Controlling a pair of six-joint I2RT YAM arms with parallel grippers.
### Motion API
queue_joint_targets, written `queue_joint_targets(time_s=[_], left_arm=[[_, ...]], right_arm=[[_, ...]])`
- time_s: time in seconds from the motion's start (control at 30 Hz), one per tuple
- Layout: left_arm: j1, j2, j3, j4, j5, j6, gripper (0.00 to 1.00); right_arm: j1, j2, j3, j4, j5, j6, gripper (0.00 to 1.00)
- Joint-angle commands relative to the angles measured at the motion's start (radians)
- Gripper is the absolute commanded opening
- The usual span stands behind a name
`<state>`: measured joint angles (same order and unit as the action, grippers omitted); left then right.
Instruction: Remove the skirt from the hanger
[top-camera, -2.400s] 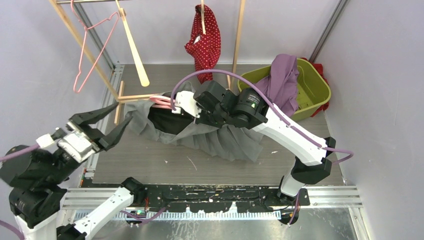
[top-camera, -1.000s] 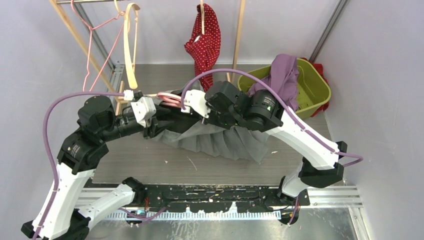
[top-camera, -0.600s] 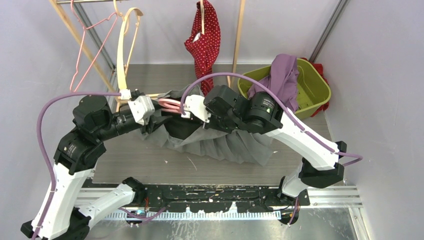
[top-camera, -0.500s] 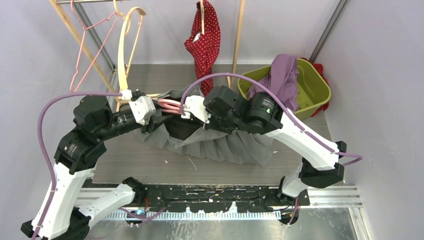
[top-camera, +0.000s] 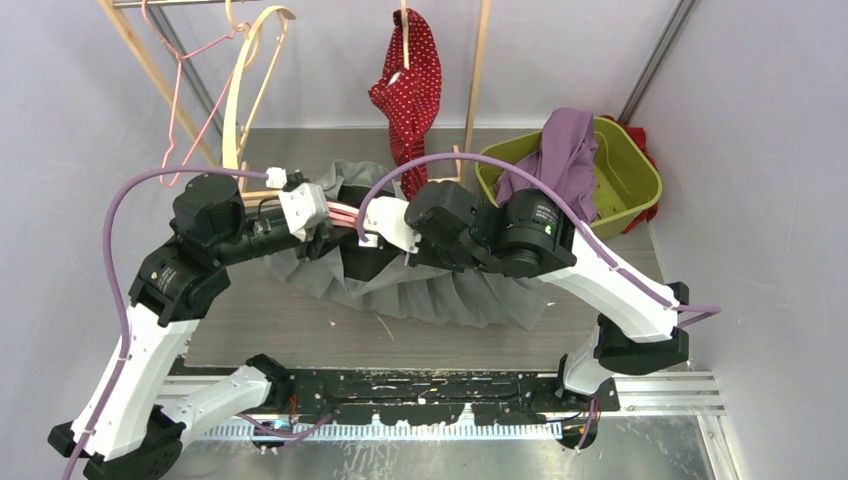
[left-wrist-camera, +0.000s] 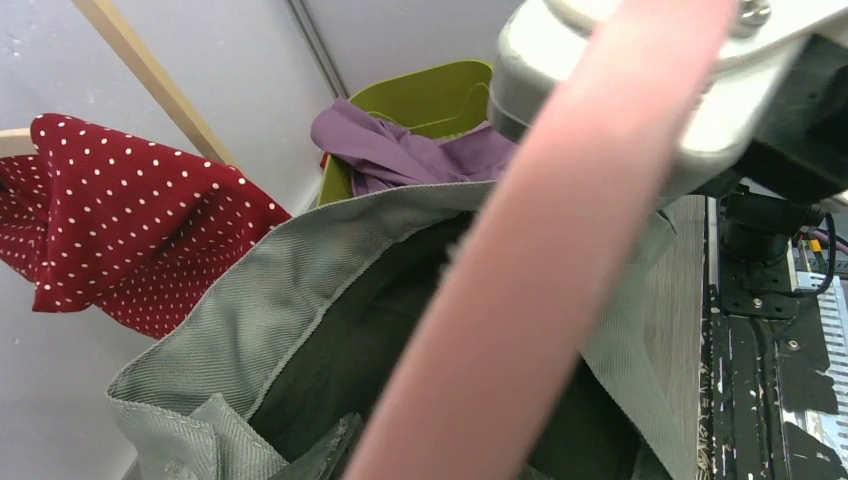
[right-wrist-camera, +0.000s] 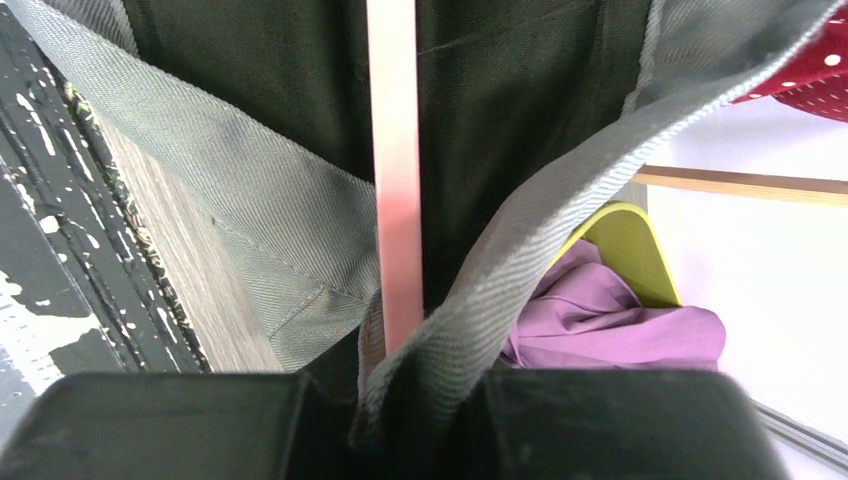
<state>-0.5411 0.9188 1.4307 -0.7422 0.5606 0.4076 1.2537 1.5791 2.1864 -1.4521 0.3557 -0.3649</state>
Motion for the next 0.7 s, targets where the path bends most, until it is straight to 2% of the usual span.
queue_joint_targets(time_s=[0.0,0.37,0.5,0.6,0.67], left_arm=[[0.0,0.004,-0.023,0.066,0.023,-0.005,0.42],[-0.003,0.006,-0.083,0.097,0.111,-0.069,0.39],[-0.003,0.002,-0.104,0.049,0.083,-0.052,0.36],[-0.003,-0.013,-0.116,0.012,0.054,-0.03,0.29],[-0.003,-0.021,-0.126,-0.009,0.038,-0.013,0.21]], right_arm=[[0.049,-0.007,0.084,0.063,0.052,-0.014,0.0],[0.065,0.008,0.113,0.101,0.106,-0.056,0.0],[0.065,0.009,0.125,0.122,0.128,-0.072,0.0],[0.065,0.01,0.127,0.13,0.127,-0.074,0.0],[0.064,0.01,0.119,0.134,0.145,-0.08,0.0]])
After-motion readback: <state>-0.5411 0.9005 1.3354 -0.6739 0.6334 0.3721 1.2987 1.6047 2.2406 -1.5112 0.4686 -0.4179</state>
